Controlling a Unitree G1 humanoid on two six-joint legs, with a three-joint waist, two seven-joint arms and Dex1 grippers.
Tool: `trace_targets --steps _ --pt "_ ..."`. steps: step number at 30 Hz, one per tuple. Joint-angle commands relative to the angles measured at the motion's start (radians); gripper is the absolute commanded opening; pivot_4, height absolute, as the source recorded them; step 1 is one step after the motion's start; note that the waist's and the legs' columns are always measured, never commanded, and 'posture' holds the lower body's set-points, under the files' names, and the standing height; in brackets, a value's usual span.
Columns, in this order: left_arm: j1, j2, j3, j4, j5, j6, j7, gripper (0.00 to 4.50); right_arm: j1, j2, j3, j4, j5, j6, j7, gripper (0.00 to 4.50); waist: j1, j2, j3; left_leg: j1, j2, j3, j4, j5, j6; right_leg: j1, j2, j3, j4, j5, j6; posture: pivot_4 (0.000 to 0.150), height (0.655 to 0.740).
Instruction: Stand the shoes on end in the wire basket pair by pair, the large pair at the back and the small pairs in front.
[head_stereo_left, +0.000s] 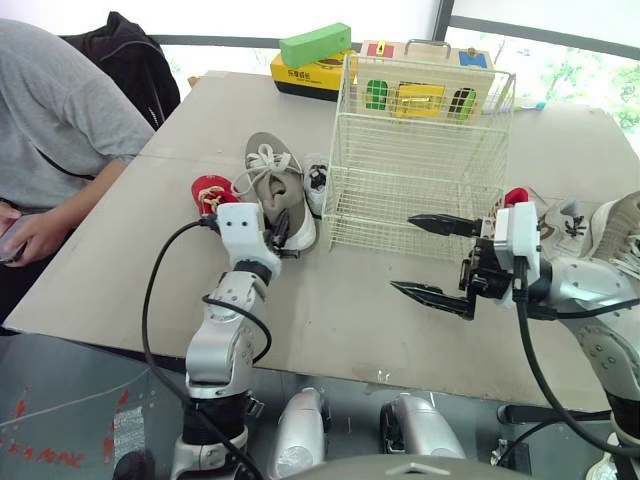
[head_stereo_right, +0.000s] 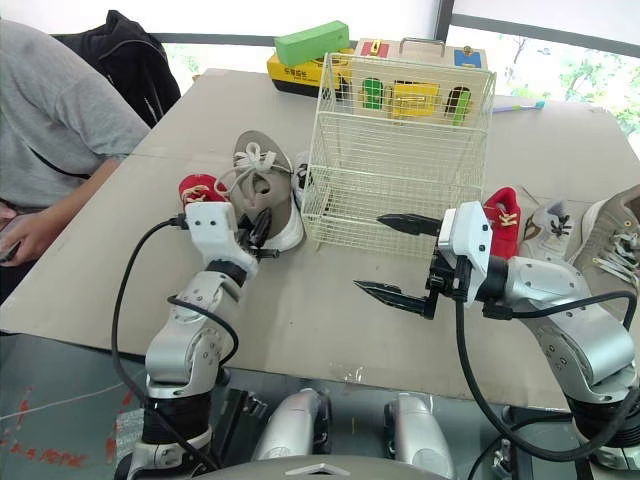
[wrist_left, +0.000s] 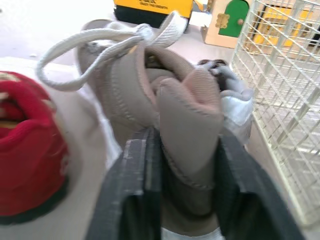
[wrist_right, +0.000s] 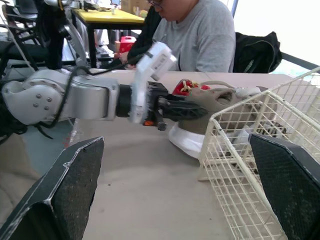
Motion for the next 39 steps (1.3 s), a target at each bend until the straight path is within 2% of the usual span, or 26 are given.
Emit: trace_targets --steps 1,3,6,8,10,15,17,19,23,27,32,34,38,39 --pt "0.019 0.013 0.056 -0.057 -0.003 -0.045 -0.001 0.65 -0.039 -0.003 0.003 -0.013 0.001 0.032 -0.032 4.5 -0.002 0.0 0.0 0.0 0.0 0.0 0.0 0.0 0.0 0.0 0.0 0.0 0.0 0.0 0.0 0.15 0.74" --pt "-0.015 0.01 0.096 -0.117 -0.002 -0.129 0.015 0.63 -0.066 -0.007 0.008 -0.005 -0.007 0.039 -0.033 4.5 -0.012 -0.001 0.001 -0.001 0.0 0.0 0.0 0.0 0.0 -0.001 0.0 0.0 0.0 0.0 0.0 0.15 0.74" --pt "-0.145 0.022 0.138 -0.179 0.02 -0.243 0.051 0.61 -0.151 -0.011 0.026 0.008 -0.107 0.039 -0.105 4.5 -0.018 -0.006 0.005 -0.008 0.0 0.0 0.0 0.0 0.0 -0.007 0.001 0.0 0.0 0.001 -0.001 0.15 0.74" --pt "-0.219 0.036 0.135 -0.179 0.031 -0.264 0.053 0.61 -0.216 0.005 0.026 0.029 -0.108 0.068 -0.137 4.5 -0.015 -0.011 0.008 -0.018 0.0 -0.002 0.003 0.001 -0.001 -0.015 0.003 -0.002 0.002 0.003 -0.002 0.15 0.74" --pt "-0.264 0.052 0.121 -0.172 0.041 -0.274 0.039 0.61 -0.268 0.015 0.019 0.048 -0.084 0.094 -0.139 4.5 -0.014 -0.011 0.008 -0.018 -0.001 -0.003 0.003 0.001 -0.001 -0.014 0.003 -0.003 0.0 0.003 -0.002 0.15 0.74" --pt "-0.417 0.217 -0.02 -0.077 0.079 -0.442 -0.224 0.61 -0.571 -0.036 -0.039 0.162 -0.121 0.119 -0.156 4.5 -0.001 -0.009 0.009 -0.018 -0.004 0.0 0.001 0.001 -0.001 -0.013 0.002 -0.003 0.0 0.001 0.001 0.15 0.74" --pt "-0.442 0.28 -0.046 -0.007 0.076 -0.53 -0.336 0.61 -0.685 -0.142 -0.042 0.223 -0.153 0.124 -0.084 4.5 0.006 -0.008 0.01 -0.017 -0.004 0.001 0.001 0.0 0.0 -0.013 0.001 -0.003 -0.001 0.0 0.001 0.15 0.74" --pt "-0.453 0.308 -0.053 0.036 0.066 -0.58 -0.392 0.61 -0.74 -0.195 -0.042 0.259 -0.154 0.128 -0.041 4.5 0.006 -0.008 0.01 -0.017 -0.005 0.002 0.001 0.0 0.001 -0.013 0.0 -0.002 -0.002 0.0 0.001 0.15 0.74" --pt "-0.533 0.386 -0.128 0.229 0.023 -0.814 -0.676 0.61 -1.021 -0.384 0.029 0.518 -0.192 0.172 0.21 4.5 0.004 0.002 0.018 -0.018 -0.004 0.006 -0.001 -0.001 0.002 -0.019 0.002 0.002 -0.001 0.0 0.0 0.15 0.74" --pt "-0.609 0.392 -0.194 0.379 0.036 -1.005 -0.827 0.61 -1.157 -0.414 0.154 0.661 -0.343 0.043 0.342 4.5 -0.002 0.004 0.019 -0.018 -0.004 0.009 0.0 -0.001 0.002 -0.02 0.003 0.005 0.0 0.0 0.0 0.15 0.74" --pt "-0.712 0.371 -0.24 0.527 0.054 -1.178 -0.916 0.61 -1.223 -0.419 0.254 0.78 -0.461 -0.03 0.483 4.5 -0.019 0.006 0.02 -0.019 -0.004 0.014 -0.001 -0.001 0.003 -0.024 0.003 0.008 0.001 0.0 0.001 0.15 0.74" --pt "-0.757 0.36 -0.252 0.58 0.05 -1.25 -0.95 0.61 -1.203 -0.427 0.299 0.793 -0.516 -0.055 0.544 4.5 -0.018 0.006 0.02 -0.023 -0.003 0.018 0.0 0.0 0.001 -0.03 0.003 0.007 0.003 0.001 0.001 0.15 0.74" --pt "-0.812 0.354 -0.268 0.653 0.043 -1.341 -0.991 0.61 -1.187 -0.418 0.311 0.823 -0.56 -0.079 0.618 4.5 -0.019 0.006 0.02 -0.023 -0.002 0.025 0.001 0.0 0.0 -0.031 0.003 0.007 0.003 0.001 0.001 0.15 0.74" --pt "-0.823 0.353 -0.269 0.665 0.042 -1.356 -0.996 0.61 -1.185 -0.413 0.311 0.831 -0.573 -0.086 0.624 4.25 -0.02 0.006 0.02 -0.024 -0.002 0.026 0.001 0.001 0.0 -0.032 0.003 0.008 0.003 0.001 0.001 0.15 0.74"
